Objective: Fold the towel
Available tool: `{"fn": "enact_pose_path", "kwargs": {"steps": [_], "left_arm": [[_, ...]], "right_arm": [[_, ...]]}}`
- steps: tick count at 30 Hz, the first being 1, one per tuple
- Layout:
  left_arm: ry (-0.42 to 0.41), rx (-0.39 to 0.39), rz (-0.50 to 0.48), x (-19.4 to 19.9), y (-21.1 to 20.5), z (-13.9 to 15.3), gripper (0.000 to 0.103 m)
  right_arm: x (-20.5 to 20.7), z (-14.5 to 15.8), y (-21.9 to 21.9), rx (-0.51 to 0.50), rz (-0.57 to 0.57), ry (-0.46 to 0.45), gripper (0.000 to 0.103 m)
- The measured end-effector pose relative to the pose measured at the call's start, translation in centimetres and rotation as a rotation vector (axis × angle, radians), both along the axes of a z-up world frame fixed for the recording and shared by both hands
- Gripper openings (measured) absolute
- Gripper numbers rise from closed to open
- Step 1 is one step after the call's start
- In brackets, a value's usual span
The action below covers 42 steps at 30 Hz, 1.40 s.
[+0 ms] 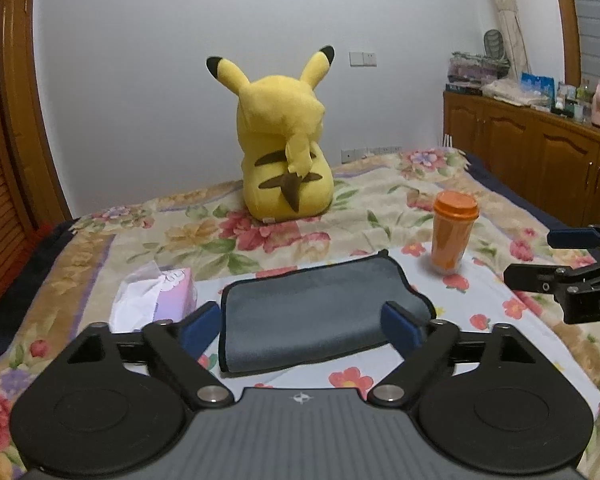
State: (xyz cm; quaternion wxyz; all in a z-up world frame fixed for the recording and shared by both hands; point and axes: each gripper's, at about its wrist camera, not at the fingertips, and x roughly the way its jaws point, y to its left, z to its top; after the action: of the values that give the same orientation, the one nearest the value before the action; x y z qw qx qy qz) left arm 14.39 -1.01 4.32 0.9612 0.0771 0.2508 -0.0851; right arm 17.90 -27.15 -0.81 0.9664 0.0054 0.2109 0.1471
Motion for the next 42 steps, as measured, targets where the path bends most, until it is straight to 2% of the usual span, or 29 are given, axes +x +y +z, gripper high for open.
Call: {"fn": "enact_pose_path", "kwargs": {"steps": [3, 14, 21, 24, 28, 42], "left_arm": [[-0.01, -0.002, 0.0, -1.1, -0.1, 0.9, 0.103], [-0.043, -0.01, 0.03, -4.5, -0.5, 3.0, 0.103], [-0.049, 0.028, 0.051, -6.7, -1.1, 3.4, 0.103], [-0.05, 0.009, 0.057, -7.7, -0.9, 3.5, 0.103], [-0.047, -0.02, 0.065, -9.0, -0.5, 3.4, 0.103], [-0.027, -0.022, 0.094, -11.7, 0.5, 0.1, 0.103]], "right_arm": [[-0.9, 0.7, -0.1, 0.004, -0.007, -0.01, 0.103], [-3.7, 2.6, -0.5, 0.007, -0.021, -0.03, 0.103], [-5.5, 3.3, -0.8, 0.021, -0.033, -0.046, 0.103], [-6.4, 3.6, -0.8, 0.021, -0.033, -0.058, 0.103], [-7.3, 3.7, -0.7, 0.018, -0.031, -0.069, 0.103], [-10.2, 2.2, 0.9, 0.021, -0.011, -0.058, 0.103]]}}
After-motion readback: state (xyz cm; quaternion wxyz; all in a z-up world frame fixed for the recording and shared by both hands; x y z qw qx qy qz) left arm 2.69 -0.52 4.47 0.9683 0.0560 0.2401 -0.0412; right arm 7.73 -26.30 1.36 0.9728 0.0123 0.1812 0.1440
